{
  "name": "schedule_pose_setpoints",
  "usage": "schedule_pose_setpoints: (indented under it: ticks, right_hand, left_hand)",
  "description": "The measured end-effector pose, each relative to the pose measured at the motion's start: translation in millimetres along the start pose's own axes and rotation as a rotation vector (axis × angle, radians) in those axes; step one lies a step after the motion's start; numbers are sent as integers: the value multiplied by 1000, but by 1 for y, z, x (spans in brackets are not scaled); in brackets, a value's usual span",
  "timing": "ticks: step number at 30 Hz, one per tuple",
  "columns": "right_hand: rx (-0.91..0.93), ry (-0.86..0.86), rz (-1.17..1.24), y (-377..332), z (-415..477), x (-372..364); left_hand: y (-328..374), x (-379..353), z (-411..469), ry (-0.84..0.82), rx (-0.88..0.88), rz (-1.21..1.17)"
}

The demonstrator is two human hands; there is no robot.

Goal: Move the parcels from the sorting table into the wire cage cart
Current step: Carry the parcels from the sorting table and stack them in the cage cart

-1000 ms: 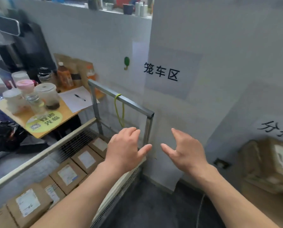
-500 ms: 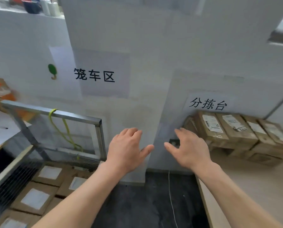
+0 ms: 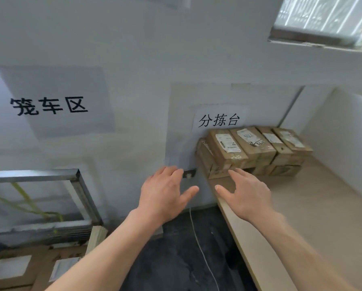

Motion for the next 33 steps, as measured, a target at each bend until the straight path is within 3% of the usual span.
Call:
schedule_pose_setpoints:
  ticks: [17, 33]
  right_hand:
    - [-225, 10, 99, 155, 137, -35]
    - [-396, -47, 167, 241, 238, -71]
  left_hand:
    - [83, -101, 164, -154, -32, -20]
    - [98, -194, 252, -257, 133, -167]
Point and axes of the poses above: each hand's wrist, its own z-axis towards the middle knuckle, its own x-axis out of the back of the hand, y = z × x, the point moved 4 cm from there along z, towards the middle knuckle, and after that the axes turned 8 degrees about y, right-handed, at the moved point
